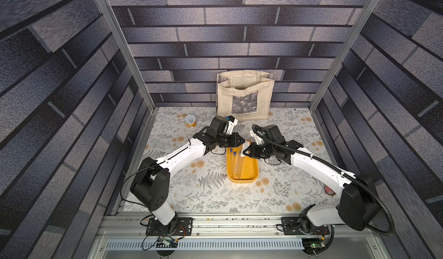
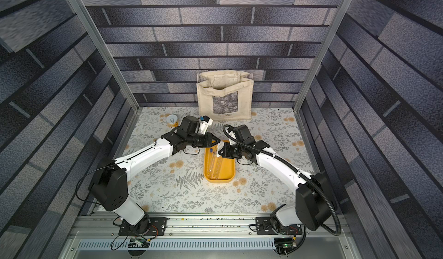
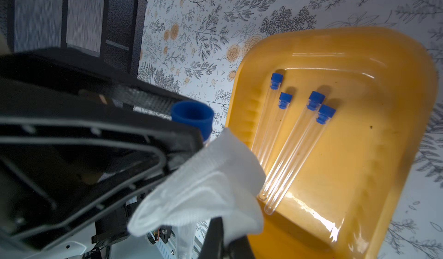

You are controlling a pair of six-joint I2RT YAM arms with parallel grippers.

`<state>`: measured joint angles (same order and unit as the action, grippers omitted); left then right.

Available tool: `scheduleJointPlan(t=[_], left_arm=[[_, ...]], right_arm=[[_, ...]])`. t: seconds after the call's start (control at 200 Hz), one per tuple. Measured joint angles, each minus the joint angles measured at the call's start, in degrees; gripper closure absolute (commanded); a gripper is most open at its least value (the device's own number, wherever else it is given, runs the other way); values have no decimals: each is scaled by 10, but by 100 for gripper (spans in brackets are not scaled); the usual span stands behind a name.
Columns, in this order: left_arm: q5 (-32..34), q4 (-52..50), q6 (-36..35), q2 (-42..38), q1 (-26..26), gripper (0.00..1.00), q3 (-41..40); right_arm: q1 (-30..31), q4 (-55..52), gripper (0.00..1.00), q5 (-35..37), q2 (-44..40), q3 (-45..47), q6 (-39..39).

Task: Wipe the exteriors of test tubes
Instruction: Wipe the dirt from the test tube.

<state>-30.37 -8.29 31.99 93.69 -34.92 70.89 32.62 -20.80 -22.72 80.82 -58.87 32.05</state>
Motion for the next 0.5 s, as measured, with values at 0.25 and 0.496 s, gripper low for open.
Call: scheduleJointPlan(t=[0.25, 0.496], left_arm=[[-9, 0, 0, 0, -3, 81, 0], [-12, 0, 1, 1, -3, 81, 0]], right_arm=[[-3, 9, 100, 8, -7, -5, -42], [66, 15, 100, 61, -51, 43, -127]])
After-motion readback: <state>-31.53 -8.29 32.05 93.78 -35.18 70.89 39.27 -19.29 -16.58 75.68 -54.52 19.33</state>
